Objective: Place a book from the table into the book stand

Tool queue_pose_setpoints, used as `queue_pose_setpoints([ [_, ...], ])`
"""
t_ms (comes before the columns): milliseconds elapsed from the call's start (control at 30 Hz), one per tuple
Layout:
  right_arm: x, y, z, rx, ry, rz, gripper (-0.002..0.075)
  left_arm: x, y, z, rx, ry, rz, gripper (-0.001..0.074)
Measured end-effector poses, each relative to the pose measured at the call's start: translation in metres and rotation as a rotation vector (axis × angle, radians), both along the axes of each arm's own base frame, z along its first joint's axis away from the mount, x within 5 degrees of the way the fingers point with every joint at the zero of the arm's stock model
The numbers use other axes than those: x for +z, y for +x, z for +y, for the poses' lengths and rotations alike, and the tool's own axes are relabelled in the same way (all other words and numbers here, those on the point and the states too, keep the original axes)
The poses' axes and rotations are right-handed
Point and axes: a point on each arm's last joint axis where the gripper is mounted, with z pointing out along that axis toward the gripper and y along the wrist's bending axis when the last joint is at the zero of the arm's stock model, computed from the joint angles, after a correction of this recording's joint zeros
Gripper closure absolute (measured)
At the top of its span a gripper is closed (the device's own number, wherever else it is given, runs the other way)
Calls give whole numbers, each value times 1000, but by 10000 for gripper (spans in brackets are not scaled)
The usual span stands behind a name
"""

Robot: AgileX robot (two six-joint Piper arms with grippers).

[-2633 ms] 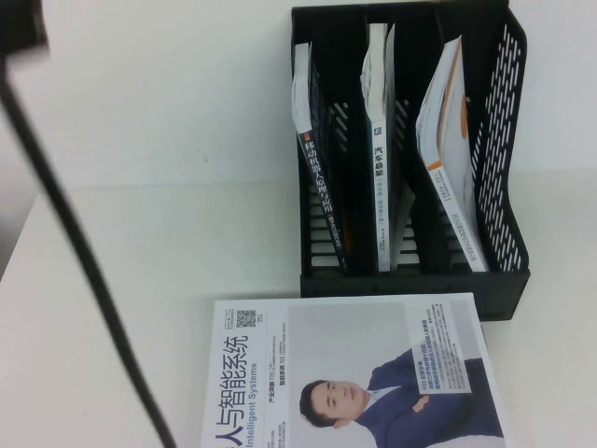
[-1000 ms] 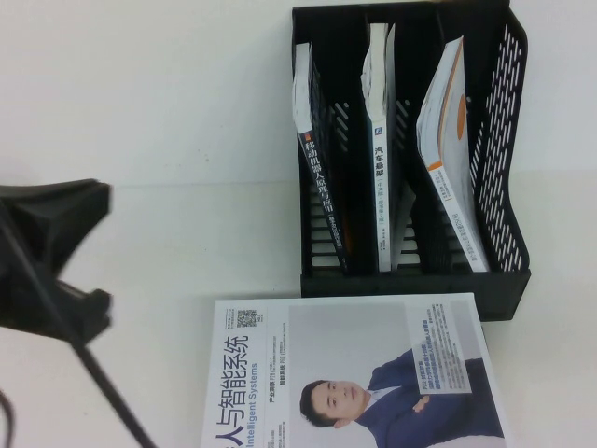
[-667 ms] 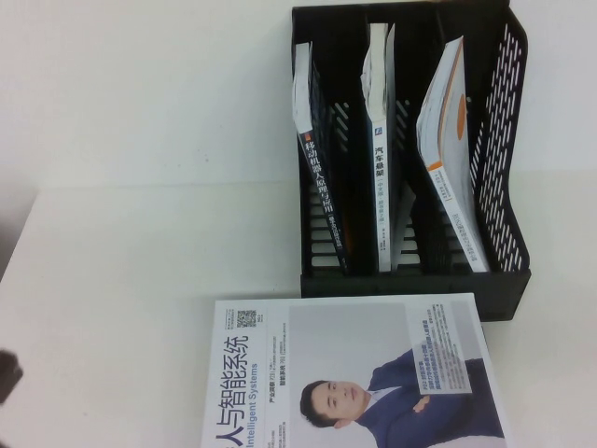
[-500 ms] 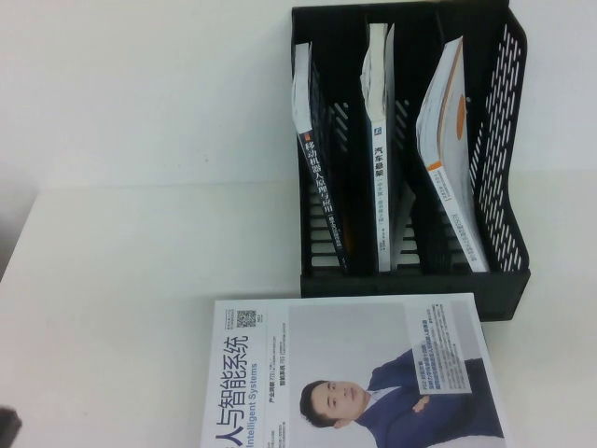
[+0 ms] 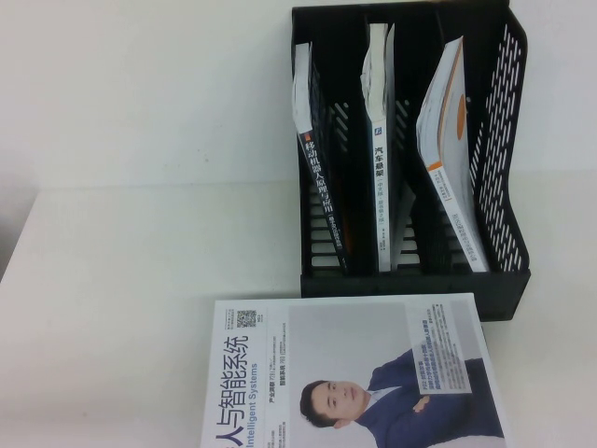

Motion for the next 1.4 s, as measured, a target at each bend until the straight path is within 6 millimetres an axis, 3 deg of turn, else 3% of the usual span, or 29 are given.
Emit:
queue_pose_setpoints([
  [167,0,0,0,0,0,0,729,-15,-4,2,30,-9,0,736],
  [533,0,0,0,-2,0,0,729,-24,-6,8,92,-57,89,736],
  [833,0,0,0,-2,-2,0,729,-23,-5,4,63,-238,80,736],
  [1067,0,0,0,-2,-2,0,729,-26,-6,-3,-21,-66,112,737],
  [1233,0,0,0,-2,-2,0,729,-37,-8,-5,-43,-79,242,737],
  [1400,0,0,0,-2,-2,0,729,-39,-8,-6,-46,-87,257,737],
])
